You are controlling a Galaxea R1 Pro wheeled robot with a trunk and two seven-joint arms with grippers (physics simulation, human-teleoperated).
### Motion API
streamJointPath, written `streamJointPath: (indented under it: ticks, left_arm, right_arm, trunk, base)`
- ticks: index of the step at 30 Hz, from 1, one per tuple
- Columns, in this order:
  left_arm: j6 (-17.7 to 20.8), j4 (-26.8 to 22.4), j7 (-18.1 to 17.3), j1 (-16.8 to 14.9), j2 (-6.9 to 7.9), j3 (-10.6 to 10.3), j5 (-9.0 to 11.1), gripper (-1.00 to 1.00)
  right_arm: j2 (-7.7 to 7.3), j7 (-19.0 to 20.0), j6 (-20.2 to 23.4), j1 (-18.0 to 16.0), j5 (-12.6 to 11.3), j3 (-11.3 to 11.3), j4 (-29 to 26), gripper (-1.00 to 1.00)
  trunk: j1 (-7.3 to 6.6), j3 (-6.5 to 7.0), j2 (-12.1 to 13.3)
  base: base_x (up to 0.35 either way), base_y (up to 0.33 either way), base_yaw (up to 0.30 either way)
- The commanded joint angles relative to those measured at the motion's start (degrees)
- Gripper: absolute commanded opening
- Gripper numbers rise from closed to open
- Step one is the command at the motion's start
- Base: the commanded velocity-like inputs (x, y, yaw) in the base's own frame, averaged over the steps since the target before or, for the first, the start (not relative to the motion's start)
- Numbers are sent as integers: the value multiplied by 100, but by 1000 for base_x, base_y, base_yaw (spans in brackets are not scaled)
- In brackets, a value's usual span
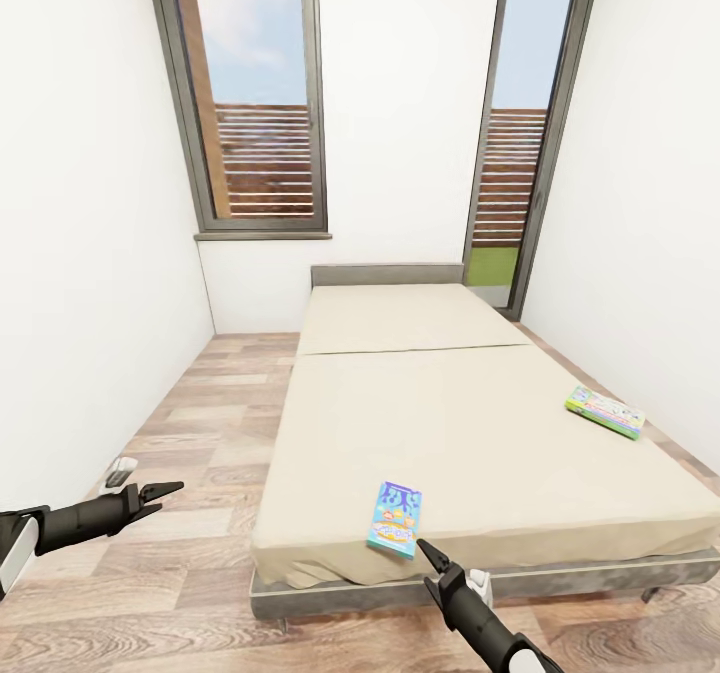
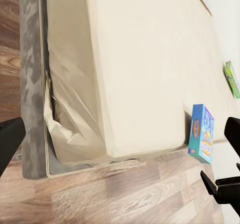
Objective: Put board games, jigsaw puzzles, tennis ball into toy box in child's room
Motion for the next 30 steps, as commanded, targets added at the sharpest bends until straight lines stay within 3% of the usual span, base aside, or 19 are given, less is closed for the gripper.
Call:
streamJointPath:
  ticks: [1, 30]
  left_arm:
    - [38, 2, -8, -3, 2, 4, 17, 100]
    - [36, 2, -8, -3, -1, 3, 17, 100]
  right_arm:
    - [6, 11, 48, -4, -21, -32, 0, 100]
    - [2, 9, 44, -4, -37, -37, 9, 100]
  trunk:
    - [-1, -6, -3]
    - [-1, -6, -3]
  base:
    - [0, 0, 0]
    - [0, 0, 0]
